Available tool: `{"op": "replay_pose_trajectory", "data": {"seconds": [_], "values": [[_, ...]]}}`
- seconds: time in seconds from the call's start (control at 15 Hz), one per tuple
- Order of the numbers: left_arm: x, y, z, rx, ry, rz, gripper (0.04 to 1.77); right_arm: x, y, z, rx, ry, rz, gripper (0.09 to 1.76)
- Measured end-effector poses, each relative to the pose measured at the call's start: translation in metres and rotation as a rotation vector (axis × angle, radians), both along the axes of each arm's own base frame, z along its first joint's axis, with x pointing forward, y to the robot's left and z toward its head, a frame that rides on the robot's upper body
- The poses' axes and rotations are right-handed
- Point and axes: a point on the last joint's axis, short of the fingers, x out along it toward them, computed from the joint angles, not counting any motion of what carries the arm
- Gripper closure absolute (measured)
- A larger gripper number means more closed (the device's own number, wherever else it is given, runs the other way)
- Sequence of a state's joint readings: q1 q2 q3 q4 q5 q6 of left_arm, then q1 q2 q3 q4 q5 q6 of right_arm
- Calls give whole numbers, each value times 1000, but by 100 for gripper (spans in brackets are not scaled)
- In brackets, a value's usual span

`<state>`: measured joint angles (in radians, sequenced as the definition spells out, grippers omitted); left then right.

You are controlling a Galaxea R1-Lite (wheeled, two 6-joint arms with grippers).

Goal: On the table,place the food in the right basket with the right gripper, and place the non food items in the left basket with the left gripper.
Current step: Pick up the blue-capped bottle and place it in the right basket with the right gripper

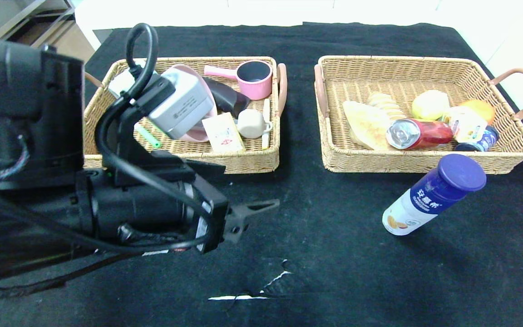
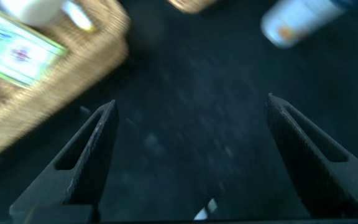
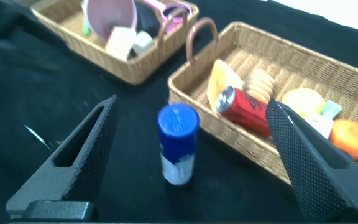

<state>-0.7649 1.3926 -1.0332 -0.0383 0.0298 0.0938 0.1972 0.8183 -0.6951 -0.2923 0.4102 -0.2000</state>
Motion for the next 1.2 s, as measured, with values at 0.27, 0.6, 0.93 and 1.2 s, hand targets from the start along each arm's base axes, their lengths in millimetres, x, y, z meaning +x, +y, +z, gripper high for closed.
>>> {"op": "replay_pose_trajectory", "data": {"seconds": [0.27,0.6,0.93,1.2], "values": [[-17,15,-19,-31,-71,-60,11,7,0,-7,-22,34,11,14],[-28,26,-39,-32,-94,-54,11,16,0,-14,-35,77,39,14],[-30,29,-48,-12,-70,-58,10,24,0,-25,-58,150,76,14],[-30,28,-51,-1,-64,-58,10,24,8,-31,-70,206,138,14]]}}
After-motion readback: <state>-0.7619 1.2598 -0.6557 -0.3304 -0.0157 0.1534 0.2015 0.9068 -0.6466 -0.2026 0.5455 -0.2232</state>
